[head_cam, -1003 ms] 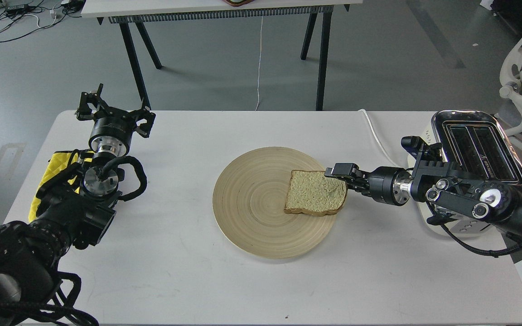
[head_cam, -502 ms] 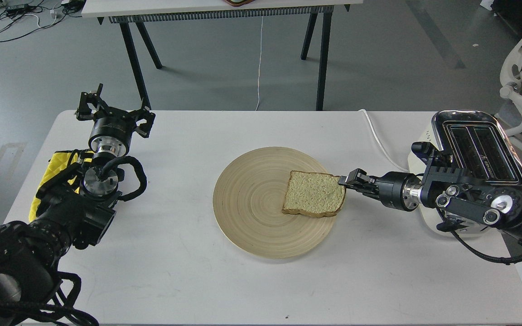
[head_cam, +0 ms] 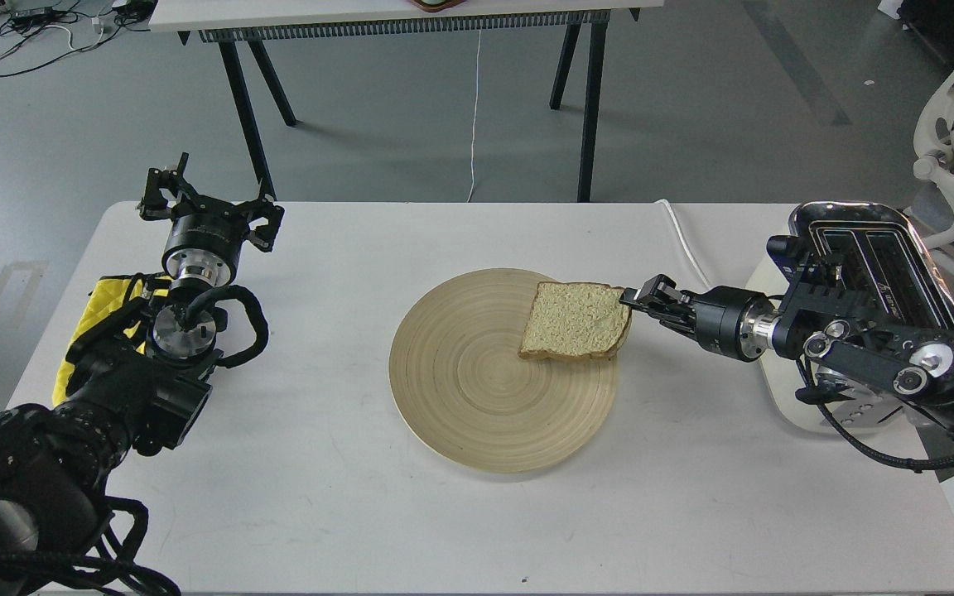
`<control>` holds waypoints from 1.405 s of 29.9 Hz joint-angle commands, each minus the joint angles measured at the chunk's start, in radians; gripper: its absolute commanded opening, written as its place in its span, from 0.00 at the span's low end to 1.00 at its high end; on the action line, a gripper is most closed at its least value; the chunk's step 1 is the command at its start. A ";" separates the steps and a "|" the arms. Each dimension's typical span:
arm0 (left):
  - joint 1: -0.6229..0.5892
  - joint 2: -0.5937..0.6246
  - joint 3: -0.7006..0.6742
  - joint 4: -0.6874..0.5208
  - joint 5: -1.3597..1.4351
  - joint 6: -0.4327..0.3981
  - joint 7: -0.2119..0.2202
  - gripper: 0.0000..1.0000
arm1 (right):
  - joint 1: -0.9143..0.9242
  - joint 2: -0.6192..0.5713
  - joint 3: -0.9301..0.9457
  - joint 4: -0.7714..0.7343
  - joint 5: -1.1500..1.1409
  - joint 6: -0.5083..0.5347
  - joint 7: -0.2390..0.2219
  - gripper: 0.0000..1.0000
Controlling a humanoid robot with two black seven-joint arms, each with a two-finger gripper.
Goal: Put bread in toaster with right arm
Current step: 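Lift the bread slice with the right gripper and carry it above the toaster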
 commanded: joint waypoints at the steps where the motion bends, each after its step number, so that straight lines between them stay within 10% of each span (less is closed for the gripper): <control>1: 0.000 0.000 0.000 0.000 0.000 0.000 0.000 1.00 | 0.004 -0.005 0.057 0.007 0.000 0.005 -0.003 0.00; 13: 0.000 0.000 0.000 -0.001 0.000 0.000 0.000 1.00 | 0.114 -0.209 0.128 0.099 0.001 0.036 -0.014 0.00; 32: 0.000 0.000 0.000 -0.001 0.000 0.000 0.001 1.00 | 0.208 -1.033 0.122 0.447 -0.037 0.148 -0.007 0.00; 42: 0.000 0.000 0.000 -0.001 0.000 0.000 0.000 1.00 | 0.197 -1.102 0.113 0.445 -0.155 0.237 -0.027 0.00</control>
